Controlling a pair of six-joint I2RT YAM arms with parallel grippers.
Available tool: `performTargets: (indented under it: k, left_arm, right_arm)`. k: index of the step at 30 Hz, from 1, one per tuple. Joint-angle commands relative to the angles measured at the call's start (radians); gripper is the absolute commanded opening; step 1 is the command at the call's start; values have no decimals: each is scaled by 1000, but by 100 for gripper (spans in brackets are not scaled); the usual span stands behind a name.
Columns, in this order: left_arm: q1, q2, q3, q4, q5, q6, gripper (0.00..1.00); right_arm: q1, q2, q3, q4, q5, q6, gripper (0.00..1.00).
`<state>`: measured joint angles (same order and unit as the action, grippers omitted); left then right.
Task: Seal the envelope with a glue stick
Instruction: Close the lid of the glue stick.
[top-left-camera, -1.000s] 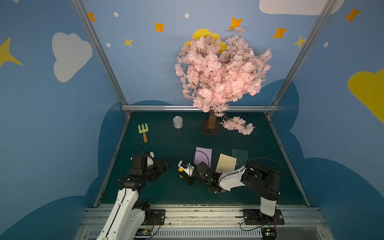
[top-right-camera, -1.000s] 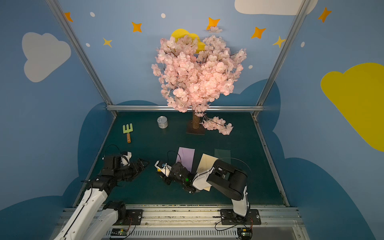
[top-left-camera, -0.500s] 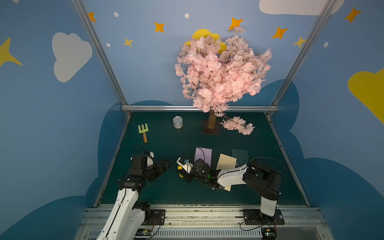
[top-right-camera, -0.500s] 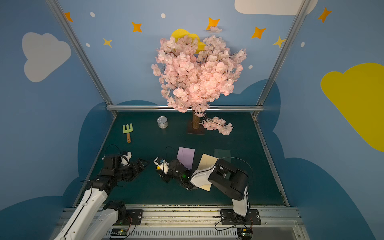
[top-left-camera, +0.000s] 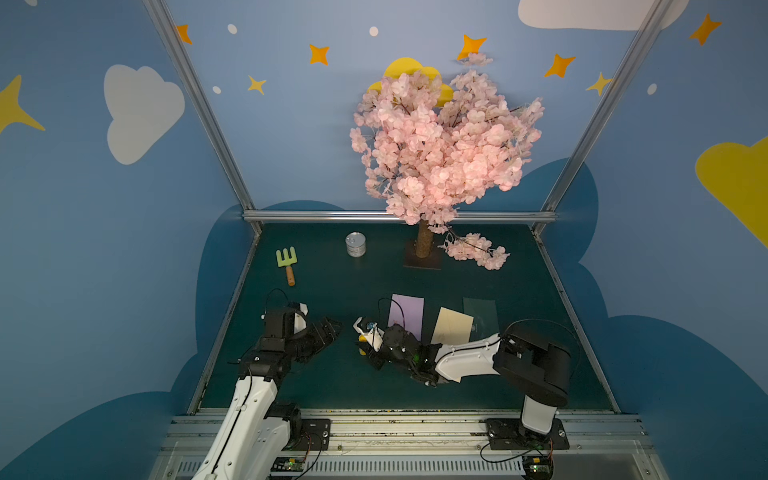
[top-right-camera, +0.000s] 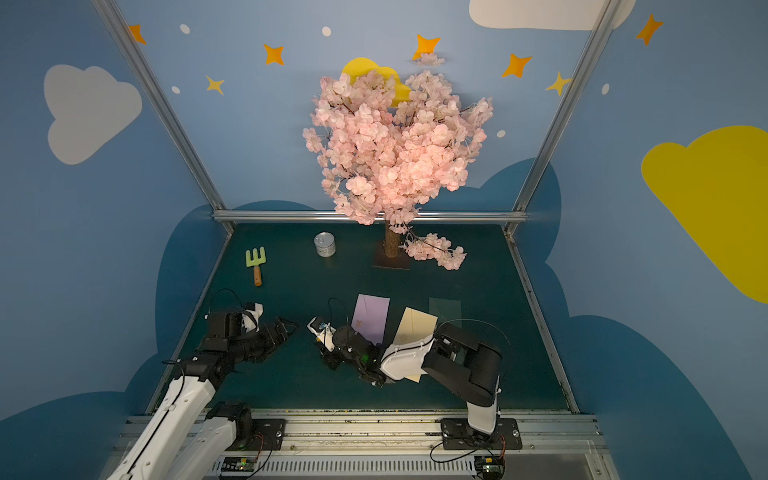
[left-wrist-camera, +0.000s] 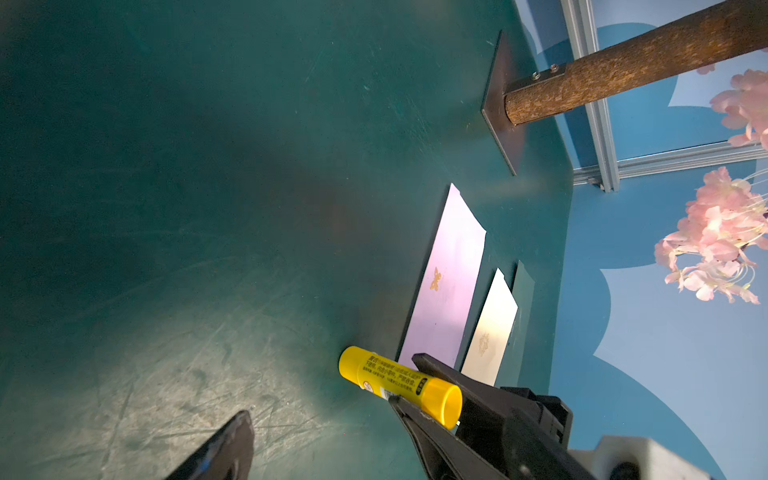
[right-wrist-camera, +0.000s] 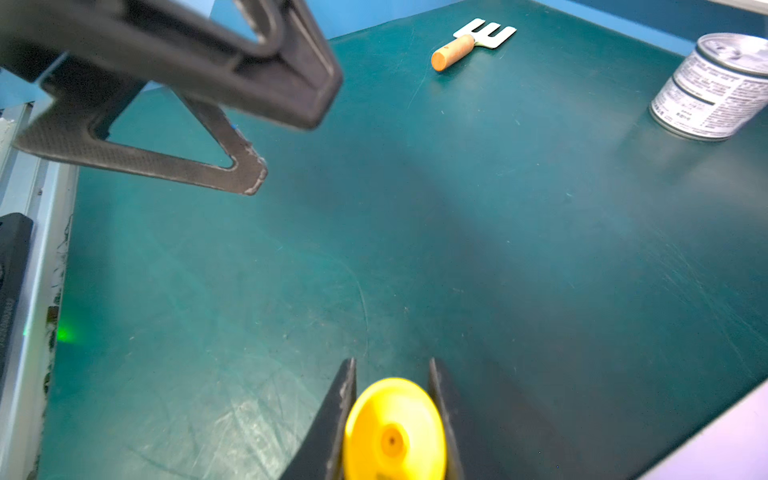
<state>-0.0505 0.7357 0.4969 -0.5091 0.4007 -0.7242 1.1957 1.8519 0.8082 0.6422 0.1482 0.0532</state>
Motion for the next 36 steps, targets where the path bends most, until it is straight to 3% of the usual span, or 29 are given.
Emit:
performTargets:
  k: [1,19,29,36]
  left_arm:
    - [4,3,31,-25,-7,23,94]
    - [5,-15,59,-68,-31,44,94]
    - [9,-5,49,-33,-2,39,94]
    - [10,-7,31,-6,11,28,94]
  right_arm:
    - [-13,115,-124,-371,113,-2,0]
    - [10,126,-47,-499,184,23,0]
    - [-154,-150,199,-740,-168,139,0]
    - [-352,-224,316,-827,-607,365,0]
